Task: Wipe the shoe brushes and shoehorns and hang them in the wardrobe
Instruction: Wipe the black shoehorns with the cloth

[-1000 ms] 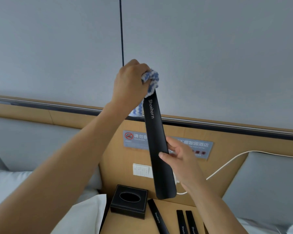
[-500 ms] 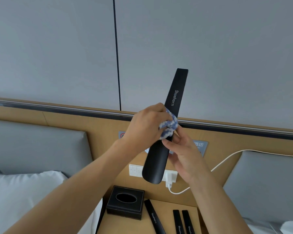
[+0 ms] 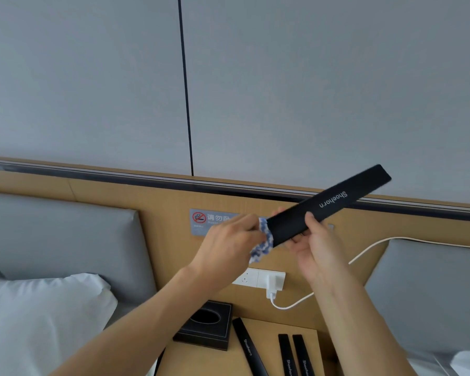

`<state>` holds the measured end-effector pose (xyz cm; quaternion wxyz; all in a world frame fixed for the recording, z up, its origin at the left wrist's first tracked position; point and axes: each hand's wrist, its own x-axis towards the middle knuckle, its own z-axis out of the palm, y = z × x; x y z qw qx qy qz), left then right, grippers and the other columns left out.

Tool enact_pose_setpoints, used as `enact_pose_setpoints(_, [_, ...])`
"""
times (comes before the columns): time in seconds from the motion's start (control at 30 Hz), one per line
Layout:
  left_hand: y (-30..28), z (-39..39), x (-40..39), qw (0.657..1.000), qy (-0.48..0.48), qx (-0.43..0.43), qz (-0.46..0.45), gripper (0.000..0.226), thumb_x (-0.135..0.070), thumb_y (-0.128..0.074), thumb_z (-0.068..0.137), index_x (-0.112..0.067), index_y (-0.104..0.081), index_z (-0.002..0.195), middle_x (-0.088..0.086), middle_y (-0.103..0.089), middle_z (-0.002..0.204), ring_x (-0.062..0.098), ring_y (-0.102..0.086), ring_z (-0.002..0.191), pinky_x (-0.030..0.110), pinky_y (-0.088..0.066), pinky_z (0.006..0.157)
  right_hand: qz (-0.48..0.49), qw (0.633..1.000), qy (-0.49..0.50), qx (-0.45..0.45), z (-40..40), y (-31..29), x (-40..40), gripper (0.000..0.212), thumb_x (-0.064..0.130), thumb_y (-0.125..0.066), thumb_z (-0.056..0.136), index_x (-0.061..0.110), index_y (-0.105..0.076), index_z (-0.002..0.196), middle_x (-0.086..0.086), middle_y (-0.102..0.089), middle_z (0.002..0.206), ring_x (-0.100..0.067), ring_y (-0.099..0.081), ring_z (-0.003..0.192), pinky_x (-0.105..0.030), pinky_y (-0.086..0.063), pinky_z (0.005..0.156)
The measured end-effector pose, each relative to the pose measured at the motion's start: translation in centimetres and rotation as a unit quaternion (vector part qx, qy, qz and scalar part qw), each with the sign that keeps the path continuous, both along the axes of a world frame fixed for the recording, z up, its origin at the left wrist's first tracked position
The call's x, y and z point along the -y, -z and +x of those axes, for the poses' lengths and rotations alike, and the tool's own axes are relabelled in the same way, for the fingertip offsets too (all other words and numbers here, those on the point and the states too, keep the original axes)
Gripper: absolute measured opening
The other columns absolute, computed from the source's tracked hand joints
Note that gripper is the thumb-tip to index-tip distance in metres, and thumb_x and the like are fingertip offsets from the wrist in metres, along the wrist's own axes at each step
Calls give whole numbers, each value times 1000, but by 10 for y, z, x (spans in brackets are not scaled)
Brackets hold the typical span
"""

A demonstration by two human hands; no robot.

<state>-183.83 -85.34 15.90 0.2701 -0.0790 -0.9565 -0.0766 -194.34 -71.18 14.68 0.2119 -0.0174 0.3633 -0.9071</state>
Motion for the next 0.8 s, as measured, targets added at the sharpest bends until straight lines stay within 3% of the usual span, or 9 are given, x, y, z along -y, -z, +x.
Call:
enact_pose_setpoints(0.07, [6, 4, 6, 1000, -23, 15, 5, 23, 2, -79, 70, -12, -76, 88, 1, -63, 85, 18, -60, 72, 29, -49, 46, -45, 999, 17, 23, 0, 4, -3, 20, 15, -41, 107, 12, -53, 123, -26, -70, 112, -40, -71, 102, -56, -56, 87])
enact_pose_setpoints(0.17, [13, 9, 17, 997, -44, 52, 18, 15, -3, -76, 79, -11, -75, 92, 2, -63, 92, 18, -61, 77, 32, -54, 55, -75, 996, 25, 32, 1, 9, -7, 21, 15, -41, 107, 13, -55, 121, -25, -73, 107, -40, -71, 103, -54, -59, 83])
enact_pose_setpoints(0.27, [22, 11, 26, 992, -83, 84, 47, 25, -7, -72, 85, -15, -71, 108, -1, -59, 104, 13, -56, 80, 20, -43, 62, -81, 996, 21, 42, 1, 13, -10, 27, 16, -42, 106, 9, -52, 130, -26, -71, 113, -40, -70, 106, -54, -57, 86])
enact_pose_setpoints(0.37, [32, 10, 27, 980, -139, 105, 96, 30, -6, -67, 86, -16, -66, 114, -3, -52, 103, 12, -53, 79, 18, -39, 62, -78, 996, 10, 35, 2, 16, -9, 30, 16, -42, 106, 7, -53, 132, -25, -69, 118, -38, -70, 108, -56, -53, 93])
enact_pose_setpoints(0.47, [38, 8, 25, 970, -179, 100, 130, 27, -6, -65, 87, -15, -63, 112, -2, -50, 99, 12, -52, 78, 18, -37, 62, -68, 997, -39, 1, 4, 19, -9, 30, 18, -42, 106, 7, -60, 127, -22, -66, 126, -33, -67, 114, -54, -56, 90])
enact_pose_setpoints(0.57, [41, 7, 27, 961, -193, 113, 161, 22, -8, -62, 89, -15, -62, 110, -2, -52, 99, 11, -50, 81, 17, -35, 66, -38, 988, -142, -36, 6, 16, -8, 35, 21, -45, 104, 10, -57, 135, -22, -62, 133, -36, -61, 123, -63, -53, 89])
enact_pose_setpoints(0.67, [44, 6, 29, 957, -192, 132, 175, 14, -11, -60, 90, -14, -63, 104, -1, -56, 99, 12, -52, 83, 17, -36, 64, 1, 971, -223, -83, 6, 13, -9, 36, 10, -50, 99, 9, -56, 135, -27, -58, 135, -42, -58, 125, -68, -48, 92])
enact_pose_setpoints(0.8, [38, 5, 29, 952, -186, 144, 197, 12, -10, -60, 88, -8, -66, 99, 5, -64, 97, 19, -60, 86, 27, -47, 72, 83, 947, -251, -182, 2, 11, -14, 38, -4, -54, 95, 4, -53, 132, -26, -59, 135, -43, -59, 123, -64, -48, 98])
